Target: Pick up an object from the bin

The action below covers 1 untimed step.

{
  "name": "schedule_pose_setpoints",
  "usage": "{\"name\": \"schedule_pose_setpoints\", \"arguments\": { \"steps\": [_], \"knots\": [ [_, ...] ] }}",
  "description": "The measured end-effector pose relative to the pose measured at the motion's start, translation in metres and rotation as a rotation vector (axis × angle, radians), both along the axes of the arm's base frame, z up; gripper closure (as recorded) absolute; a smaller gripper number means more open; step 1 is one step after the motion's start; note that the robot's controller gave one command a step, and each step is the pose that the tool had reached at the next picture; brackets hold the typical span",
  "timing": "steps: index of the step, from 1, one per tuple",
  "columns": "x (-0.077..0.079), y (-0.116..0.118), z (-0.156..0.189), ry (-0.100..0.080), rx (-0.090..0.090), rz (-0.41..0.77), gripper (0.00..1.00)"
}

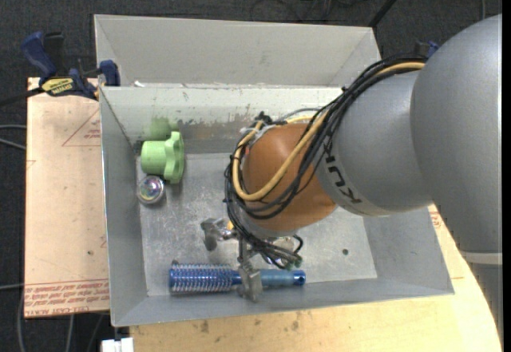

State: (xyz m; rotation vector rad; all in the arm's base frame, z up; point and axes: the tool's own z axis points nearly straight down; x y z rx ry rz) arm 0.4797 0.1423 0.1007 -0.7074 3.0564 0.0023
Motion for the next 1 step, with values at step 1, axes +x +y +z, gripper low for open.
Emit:
{"name": "schedule_pose_setpoints", "arguments": {
  "steps": [1],
  "knots": [
    [0.0066,-0.0046,-0.0272,-0.021,0.006,-0.069,0.0]
  ]
}}
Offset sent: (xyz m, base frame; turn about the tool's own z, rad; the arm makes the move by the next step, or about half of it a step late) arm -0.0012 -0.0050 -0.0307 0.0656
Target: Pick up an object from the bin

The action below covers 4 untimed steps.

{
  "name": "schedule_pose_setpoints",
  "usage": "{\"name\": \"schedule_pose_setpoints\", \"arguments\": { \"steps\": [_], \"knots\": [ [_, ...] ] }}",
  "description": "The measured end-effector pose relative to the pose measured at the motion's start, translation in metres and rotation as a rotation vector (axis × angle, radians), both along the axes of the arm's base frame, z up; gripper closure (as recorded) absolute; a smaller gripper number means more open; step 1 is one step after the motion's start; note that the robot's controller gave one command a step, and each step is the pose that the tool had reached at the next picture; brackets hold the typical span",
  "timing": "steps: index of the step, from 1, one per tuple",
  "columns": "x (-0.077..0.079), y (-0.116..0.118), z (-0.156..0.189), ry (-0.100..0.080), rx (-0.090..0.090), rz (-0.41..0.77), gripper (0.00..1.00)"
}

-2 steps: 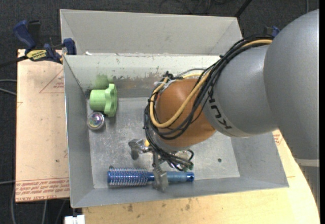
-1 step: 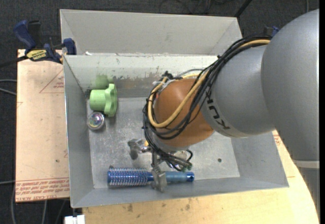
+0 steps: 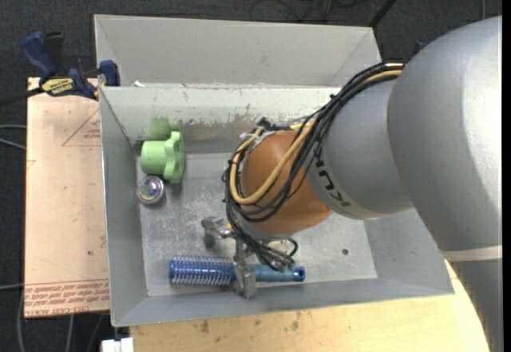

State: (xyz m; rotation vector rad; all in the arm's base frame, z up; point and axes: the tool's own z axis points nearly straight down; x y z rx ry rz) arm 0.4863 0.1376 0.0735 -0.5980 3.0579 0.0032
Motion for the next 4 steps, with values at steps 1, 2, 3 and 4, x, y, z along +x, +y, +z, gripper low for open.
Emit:
{"name": "schedule_pose_setpoints", "arguments": {
  "steps": [1,2,3,4],
  "knots": [
    [0.002,0.0,0.001,-0.005,0.002,-0.003,0.0],
    [0.0,0.0,-0.001,0.001,0.001,-0.003,1.0],
    [0.0,0.001,0.035,0.023,-0.005,-0.004,1.0],
    [0.001,0.001,0.051,0.023,-0.005,-0.005,1.0]
  ]
}}
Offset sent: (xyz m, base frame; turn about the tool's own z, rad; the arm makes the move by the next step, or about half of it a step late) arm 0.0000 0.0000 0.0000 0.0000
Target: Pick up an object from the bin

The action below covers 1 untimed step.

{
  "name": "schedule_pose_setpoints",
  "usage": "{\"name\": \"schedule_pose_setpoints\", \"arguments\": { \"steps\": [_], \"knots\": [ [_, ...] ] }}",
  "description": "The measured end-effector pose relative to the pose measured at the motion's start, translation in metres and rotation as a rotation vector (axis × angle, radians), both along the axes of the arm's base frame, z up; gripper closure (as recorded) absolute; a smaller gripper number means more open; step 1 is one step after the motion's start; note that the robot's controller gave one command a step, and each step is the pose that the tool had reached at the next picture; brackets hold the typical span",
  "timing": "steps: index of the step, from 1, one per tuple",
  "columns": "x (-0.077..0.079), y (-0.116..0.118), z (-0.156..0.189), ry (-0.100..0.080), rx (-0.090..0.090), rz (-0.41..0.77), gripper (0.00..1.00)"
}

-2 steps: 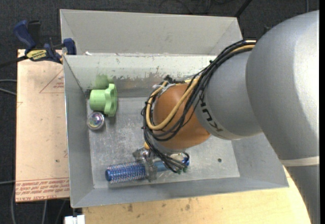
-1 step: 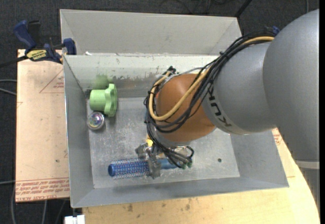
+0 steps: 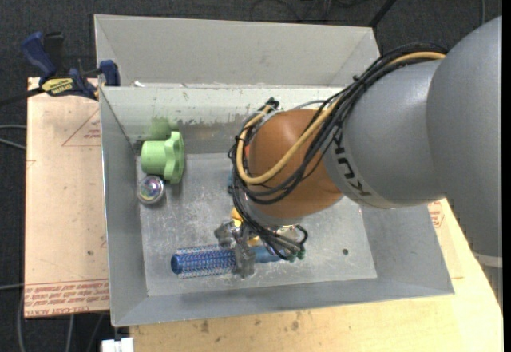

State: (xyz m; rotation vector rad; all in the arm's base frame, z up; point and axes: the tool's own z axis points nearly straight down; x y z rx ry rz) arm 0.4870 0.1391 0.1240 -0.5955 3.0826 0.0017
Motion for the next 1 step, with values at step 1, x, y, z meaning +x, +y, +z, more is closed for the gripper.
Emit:
{"name": "schedule_pose_setpoints", "arguments": {
  "steps": [1],
  "knots": [
    [0.0004,0.001,0.019,-0.001,0.0,-0.001,1.0]
  ]
}}
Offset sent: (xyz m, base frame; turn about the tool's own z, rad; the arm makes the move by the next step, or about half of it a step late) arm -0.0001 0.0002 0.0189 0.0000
